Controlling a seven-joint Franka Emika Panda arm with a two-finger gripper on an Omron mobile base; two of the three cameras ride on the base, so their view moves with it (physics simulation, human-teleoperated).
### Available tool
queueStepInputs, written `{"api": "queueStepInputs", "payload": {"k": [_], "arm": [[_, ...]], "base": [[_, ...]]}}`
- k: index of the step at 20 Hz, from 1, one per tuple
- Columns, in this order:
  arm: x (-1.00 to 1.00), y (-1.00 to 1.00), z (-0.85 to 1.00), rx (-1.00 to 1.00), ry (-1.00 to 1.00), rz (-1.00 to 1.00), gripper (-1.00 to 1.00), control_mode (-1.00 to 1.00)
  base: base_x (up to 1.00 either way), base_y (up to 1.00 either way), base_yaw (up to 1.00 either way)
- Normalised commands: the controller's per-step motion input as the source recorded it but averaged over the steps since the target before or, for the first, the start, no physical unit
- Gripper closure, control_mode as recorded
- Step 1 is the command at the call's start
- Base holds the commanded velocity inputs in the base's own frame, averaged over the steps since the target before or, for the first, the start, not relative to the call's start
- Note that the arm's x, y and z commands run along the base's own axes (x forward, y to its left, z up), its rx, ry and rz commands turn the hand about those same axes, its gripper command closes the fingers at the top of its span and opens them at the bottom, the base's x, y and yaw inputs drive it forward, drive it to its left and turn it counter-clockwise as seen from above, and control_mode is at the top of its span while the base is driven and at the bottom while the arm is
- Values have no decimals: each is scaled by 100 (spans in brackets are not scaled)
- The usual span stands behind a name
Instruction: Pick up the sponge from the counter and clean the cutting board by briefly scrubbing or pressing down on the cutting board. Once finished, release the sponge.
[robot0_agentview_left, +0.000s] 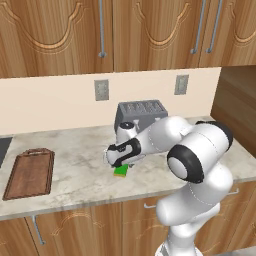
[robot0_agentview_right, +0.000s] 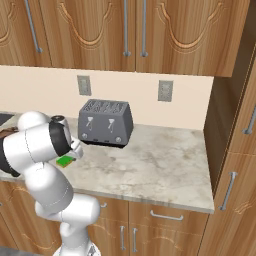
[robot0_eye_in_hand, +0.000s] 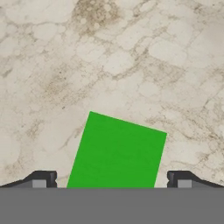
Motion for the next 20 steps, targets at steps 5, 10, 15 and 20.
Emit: {"api": "queueStepInputs", "payload": {"k": [5,10,15,20], "arm": [[0,8,-2,0,0,-1,-100,-100],[0,0,-11,0,0,0,-100,-100],[0,0,-11,0,0,0,-100,-100],[0,0,-2,0,0,0,-100,-100]], "base": [[0,0,0],[0,0,0],[0,0,0],[0,0,0]]}}
